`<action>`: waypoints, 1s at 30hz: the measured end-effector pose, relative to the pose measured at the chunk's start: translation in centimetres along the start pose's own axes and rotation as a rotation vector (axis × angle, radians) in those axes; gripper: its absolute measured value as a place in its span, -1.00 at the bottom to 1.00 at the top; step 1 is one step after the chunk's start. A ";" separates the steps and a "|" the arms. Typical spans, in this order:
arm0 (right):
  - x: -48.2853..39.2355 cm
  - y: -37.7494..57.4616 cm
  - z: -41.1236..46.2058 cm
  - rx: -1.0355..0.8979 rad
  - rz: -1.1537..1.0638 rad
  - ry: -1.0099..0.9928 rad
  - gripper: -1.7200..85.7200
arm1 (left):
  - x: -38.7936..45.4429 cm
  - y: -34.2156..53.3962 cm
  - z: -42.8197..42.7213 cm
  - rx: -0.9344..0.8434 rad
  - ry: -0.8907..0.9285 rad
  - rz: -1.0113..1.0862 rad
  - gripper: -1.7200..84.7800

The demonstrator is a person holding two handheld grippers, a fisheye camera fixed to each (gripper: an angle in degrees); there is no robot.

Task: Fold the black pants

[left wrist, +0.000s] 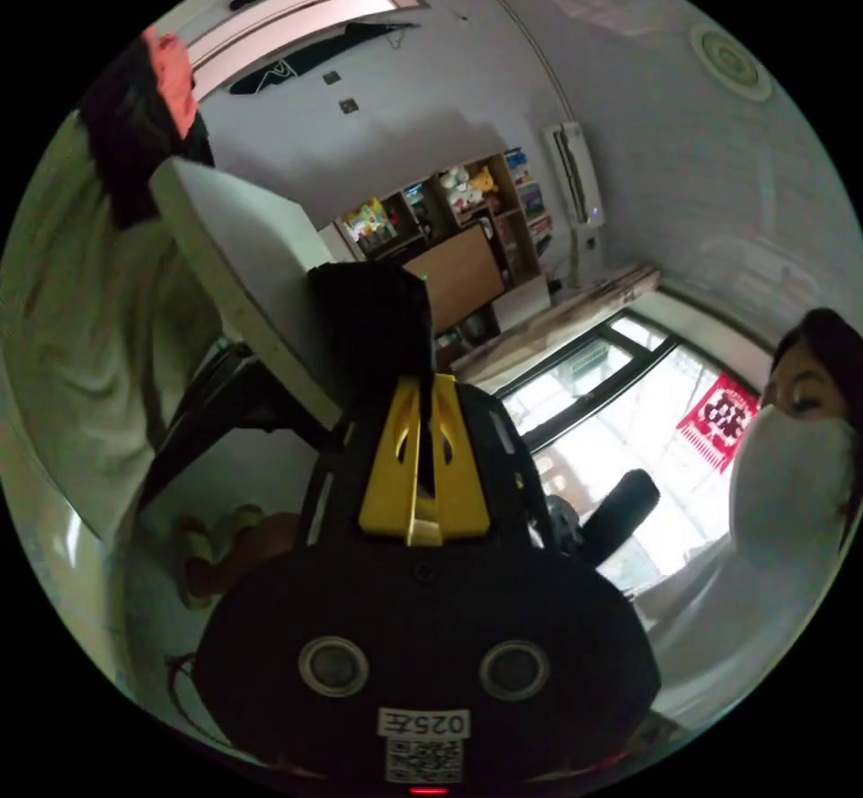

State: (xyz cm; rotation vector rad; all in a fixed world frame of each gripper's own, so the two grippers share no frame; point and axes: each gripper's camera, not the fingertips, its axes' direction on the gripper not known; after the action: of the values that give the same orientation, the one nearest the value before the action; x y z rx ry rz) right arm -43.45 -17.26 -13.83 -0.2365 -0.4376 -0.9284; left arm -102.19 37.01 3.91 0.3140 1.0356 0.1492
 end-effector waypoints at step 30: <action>25.1 -1.0 0.1 0.197 0.621 -0.393 -0.98 | 8.6 21.6 22.0 0.053 -0.442 0.188 -0.89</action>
State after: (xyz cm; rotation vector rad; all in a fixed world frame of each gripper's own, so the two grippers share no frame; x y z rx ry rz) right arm -31.27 -35.83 -2.12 -0.3506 -0.7603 -0.2217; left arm -78.36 55.69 14.23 0.4691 0.5723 0.2109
